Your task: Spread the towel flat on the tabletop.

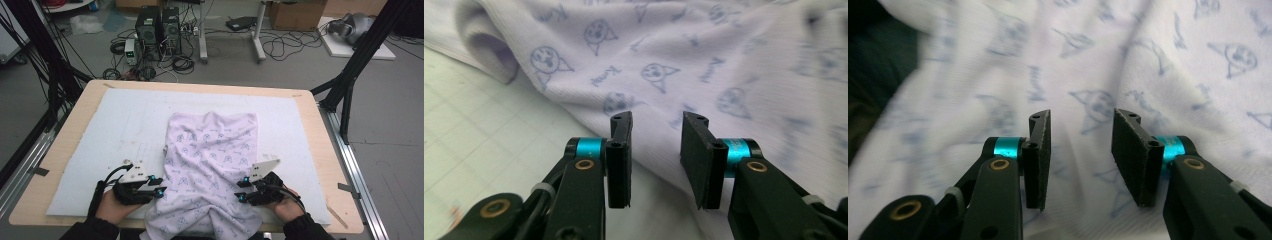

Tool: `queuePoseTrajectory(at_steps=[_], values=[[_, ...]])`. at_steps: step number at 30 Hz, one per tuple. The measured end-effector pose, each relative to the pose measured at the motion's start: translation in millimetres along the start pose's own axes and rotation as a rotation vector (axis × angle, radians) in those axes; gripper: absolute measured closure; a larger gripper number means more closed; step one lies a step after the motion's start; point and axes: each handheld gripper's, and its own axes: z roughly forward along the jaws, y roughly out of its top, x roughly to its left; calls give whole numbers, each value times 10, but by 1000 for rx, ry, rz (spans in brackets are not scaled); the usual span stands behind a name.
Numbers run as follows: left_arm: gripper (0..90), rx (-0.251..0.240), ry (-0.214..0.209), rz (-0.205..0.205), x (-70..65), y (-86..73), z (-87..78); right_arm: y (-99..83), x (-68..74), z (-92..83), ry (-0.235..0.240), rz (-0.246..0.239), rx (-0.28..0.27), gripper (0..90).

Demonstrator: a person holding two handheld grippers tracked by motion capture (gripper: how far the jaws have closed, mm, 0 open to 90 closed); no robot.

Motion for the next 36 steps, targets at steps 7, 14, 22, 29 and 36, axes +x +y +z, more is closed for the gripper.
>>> queuePoseTrajectory(at_steps=[7,14,22,29,36], values=[[861,14,-29,0,-67,17,61,-38,-71,49,44,46,-5,869],[863,-43,-34,24,-297,-139,-426,-18,191,-132,56,-15,-35,871],[689,-92,11,12,-144,-101,-527,73,221,-317,-10,-24,-79,675],[726,-59,58,-64,256,83,-101,162,-96,-38,-61,7,-35,618],[863,14,35,-64,227,84,113,30,-126,0,-39,39,62,875]])
